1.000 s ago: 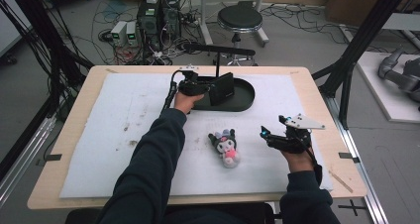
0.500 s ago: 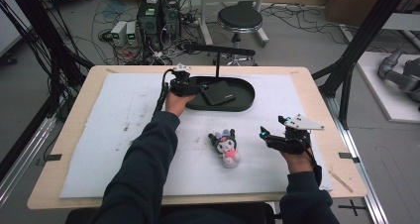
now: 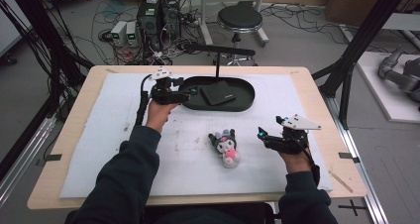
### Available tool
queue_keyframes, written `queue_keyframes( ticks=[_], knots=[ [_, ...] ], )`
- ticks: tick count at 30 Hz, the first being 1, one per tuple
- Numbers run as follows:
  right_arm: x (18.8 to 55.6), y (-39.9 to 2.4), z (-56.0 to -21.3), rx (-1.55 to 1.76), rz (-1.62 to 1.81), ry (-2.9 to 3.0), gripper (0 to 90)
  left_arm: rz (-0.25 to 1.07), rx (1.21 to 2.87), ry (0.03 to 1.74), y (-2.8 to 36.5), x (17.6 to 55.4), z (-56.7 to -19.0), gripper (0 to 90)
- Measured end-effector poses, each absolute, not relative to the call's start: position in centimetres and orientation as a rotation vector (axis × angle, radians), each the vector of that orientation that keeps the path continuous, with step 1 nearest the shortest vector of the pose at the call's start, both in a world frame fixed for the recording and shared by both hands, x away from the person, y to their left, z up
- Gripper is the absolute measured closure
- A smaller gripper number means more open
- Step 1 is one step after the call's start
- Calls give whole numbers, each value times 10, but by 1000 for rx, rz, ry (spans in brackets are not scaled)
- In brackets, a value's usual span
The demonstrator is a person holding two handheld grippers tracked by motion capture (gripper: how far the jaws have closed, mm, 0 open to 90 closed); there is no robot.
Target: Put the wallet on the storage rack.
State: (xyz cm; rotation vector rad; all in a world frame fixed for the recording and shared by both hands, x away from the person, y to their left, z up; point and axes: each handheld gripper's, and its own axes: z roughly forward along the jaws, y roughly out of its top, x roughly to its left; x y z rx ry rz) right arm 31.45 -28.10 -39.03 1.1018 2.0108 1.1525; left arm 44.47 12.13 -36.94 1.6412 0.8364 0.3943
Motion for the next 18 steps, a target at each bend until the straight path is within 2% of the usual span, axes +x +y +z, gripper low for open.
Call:
queue_keyframes(
  ticks=[18],
  knots=[
    [318, -276, -392, 1080, 1154, 2034, 232, 580, 1591, 920, 202, 361, -388, 213]
  ],
)
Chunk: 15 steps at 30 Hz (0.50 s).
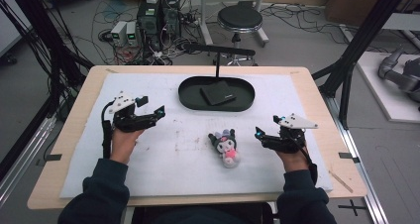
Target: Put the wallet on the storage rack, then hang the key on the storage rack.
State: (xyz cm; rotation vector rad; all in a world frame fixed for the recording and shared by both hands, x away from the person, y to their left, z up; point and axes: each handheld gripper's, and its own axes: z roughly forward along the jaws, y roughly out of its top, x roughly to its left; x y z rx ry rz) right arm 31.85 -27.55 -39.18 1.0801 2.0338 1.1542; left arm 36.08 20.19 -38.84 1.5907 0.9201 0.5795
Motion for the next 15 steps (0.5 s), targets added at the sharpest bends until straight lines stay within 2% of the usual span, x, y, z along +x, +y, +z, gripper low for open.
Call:
queue_keyframes(
  ticks=[15],
  knots=[
    [320, -266, -391, 1053, 1150, 2054, 232, 617, 1581, 953, 217, 346, -397, 215]
  ],
)
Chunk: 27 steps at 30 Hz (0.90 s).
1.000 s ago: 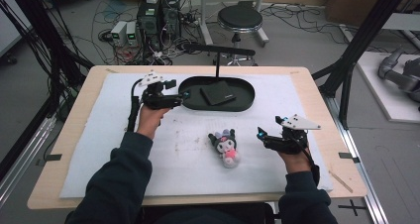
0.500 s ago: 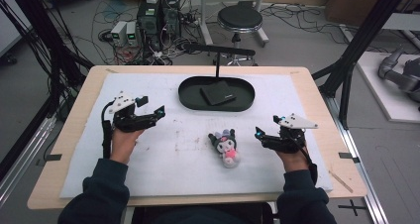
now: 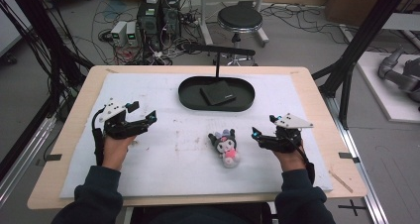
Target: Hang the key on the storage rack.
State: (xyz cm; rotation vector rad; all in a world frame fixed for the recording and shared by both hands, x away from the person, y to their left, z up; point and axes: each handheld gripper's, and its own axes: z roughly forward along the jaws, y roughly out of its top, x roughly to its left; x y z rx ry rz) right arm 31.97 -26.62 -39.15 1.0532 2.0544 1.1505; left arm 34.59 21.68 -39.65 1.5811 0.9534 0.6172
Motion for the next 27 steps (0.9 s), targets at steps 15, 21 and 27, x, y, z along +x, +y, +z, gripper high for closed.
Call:
queue_keyframes(
  ticks=[15, 21, 27],
  knots=[
    [316, -231, -400, 1007, 1175, 2163, 222, 623, 1598, 980, 225, 346, -402, 217],
    [311, -204, -403, 960, 1199, 2233, 212, 631, 1611, 984, 227, 344, -403, 221],
    [307, -177, -417, 916, 1123, 2305, 205, 628, 1602, 1007, 230, 344, -406, 228]
  ],
)
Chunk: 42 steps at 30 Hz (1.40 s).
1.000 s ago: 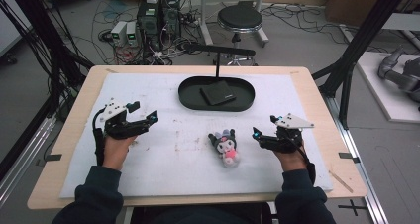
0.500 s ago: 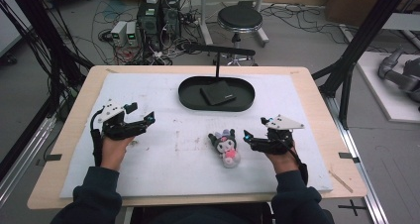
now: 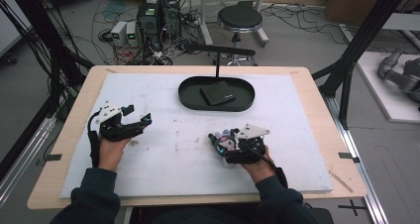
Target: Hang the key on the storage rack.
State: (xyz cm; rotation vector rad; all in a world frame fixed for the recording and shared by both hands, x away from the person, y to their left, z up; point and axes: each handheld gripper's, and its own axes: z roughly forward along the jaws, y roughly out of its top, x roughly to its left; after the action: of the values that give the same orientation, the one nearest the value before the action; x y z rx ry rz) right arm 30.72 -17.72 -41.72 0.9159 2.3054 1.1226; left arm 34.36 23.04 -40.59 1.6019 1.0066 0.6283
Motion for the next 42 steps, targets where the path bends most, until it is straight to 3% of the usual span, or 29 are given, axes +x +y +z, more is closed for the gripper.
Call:
queue_keyframes(
  ticks=[7, 16, 21, 26, 34, 42],
  knots=[
    [303, -154, -437, 826, 824, 2327, 175, 627, 1596, 1016, 232, 343, -407, 232],
    [309, -176, -432, 928, 806, 2324, 179, 627, 1591, 1021, 234, 343, -407, 235],
    [317, -188, -436, 984, 841, 2446, 322, 626, 1596, 1019, 234, 343, -407, 237],
    [318, -197, -423, 926, 925, 2393, 375, 626, 1598, 1024, 234, 344, -408, 239],
    [331, -221, -403, 948, 1135, 2333, 375, 628, 1595, 1022, 233, 343, -408, 241],
    [352, -239, -376, 979, 1107, 2269, 373, 626, 1596, 1019, 233, 344, -408, 243]
  ],
)
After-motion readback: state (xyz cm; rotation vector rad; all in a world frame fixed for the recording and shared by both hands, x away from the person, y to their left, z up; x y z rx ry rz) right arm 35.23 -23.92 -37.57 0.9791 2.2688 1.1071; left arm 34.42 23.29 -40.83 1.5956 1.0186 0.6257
